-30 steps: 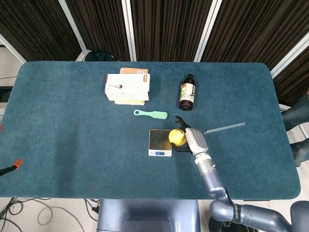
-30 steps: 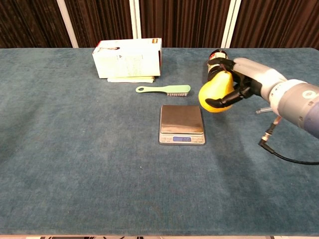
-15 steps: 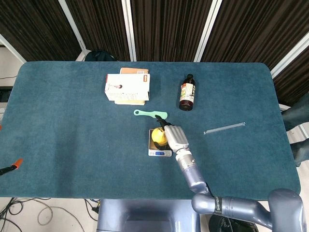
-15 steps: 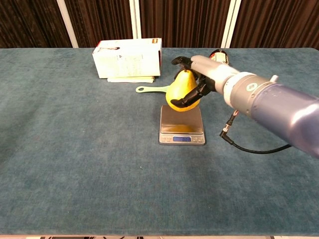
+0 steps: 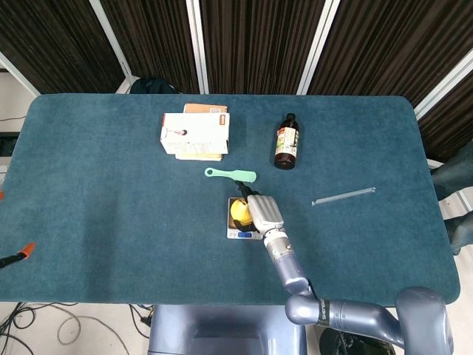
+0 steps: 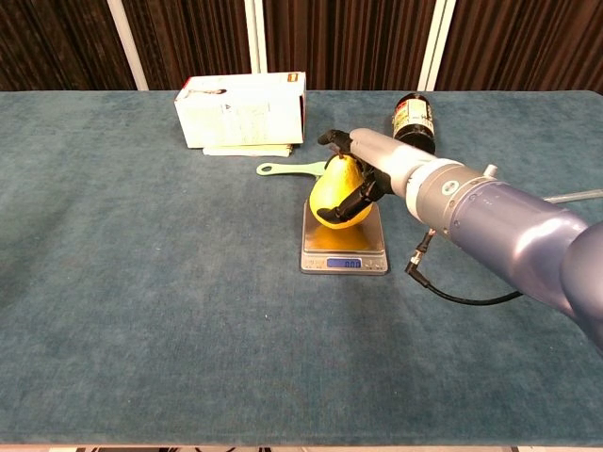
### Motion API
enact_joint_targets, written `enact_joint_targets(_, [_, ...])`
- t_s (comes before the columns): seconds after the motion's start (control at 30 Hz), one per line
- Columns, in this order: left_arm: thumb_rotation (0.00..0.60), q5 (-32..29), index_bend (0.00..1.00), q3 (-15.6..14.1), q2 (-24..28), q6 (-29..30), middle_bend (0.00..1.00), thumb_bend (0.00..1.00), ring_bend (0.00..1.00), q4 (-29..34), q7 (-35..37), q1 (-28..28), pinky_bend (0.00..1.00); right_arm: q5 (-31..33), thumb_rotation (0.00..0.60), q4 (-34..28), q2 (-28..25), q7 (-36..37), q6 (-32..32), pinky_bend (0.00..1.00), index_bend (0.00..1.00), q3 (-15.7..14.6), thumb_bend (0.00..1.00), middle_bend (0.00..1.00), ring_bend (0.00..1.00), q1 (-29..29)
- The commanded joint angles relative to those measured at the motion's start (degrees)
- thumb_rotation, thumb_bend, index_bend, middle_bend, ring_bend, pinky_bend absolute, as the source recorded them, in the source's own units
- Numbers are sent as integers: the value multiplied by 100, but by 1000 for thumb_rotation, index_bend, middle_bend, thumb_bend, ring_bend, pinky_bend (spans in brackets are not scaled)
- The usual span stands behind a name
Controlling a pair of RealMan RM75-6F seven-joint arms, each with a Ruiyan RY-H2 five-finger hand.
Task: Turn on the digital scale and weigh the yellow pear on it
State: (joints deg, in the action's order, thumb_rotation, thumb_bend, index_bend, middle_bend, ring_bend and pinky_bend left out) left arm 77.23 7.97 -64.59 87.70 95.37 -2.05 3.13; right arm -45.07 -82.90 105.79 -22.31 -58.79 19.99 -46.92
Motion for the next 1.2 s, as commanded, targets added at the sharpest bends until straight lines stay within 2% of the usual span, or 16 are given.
enact_joint_targets(0.03, [600, -1, 26, 0, 0, 2, 22, 99, 0, 5, -4, 0, 28, 10, 600, -36, -56, -34, 59, 369, 0, -47, 431, 192, 340, -5])
enact_joint_targets(0.1, [600, -1, 26, -2, -1, 4, 22, 99, 0, 9, -13, -1, 28, 40, 600, -112, -144, -74, 175, 269, 0, -98, 369, 157, 237, -16])
enact_joint_targets(0.2, [600, -2, 27, -9, -3, 2, 22, 99, 0, 17, -33, -1, 28, 158, 600, -220, -241, -104, 299, 215, 0, -108, 347, 104, 130, -40])
enact_joint_targets(0.4, [600, -12, 27, 7, 14, 34, 22, 99, 0, 25, -6, -16, 28, 190, 600, -233, -229, -43, 258, 128, 0, -82, 337, 46, 17, -63])
enact_joint_targets(0.6, [600, -33, 27, 15, 22, 22, 22, 99, 0, 14, 11, -14, 28, 78, 600, -375, -318, 147, 151, 99, 0, -18, 336, 37, 5, 2])
enact_joint_targets(0.73, [600, -40, 27, 32, 26, 52, 22, 99, 0, 10, 34, -23, 28, -172, 600, -806, -625, 215, -59, 93, 0, -53, 336, 32, 5, 166])
enact_joint_targets(0.97, [600, -32, 27, 32, 35, 92, 21, 99, 0, 29, 46, -46, 28, -860, 600, -2180, -1644, 312, -687, 87, 0, -334, 335, 25, 0, 774])
enact_joint_targets(1.1, [600, -16, 27, 10, 63, 73, 21, 99, 0, 30, 35, -49, 28, -1355, 600, -2653, -2232, 421, -999, 86, 0, -515, 335, 17, 0, 1122])
enact_joint_targets(1.2, [600, -32, 27, 8, 70, 54, 21, 99, 0, 29, 7, -44, 28, -1841, 600, -2953, -2873, 512, -1332, 79, 0, -779, 335, 15, 0, 1527])
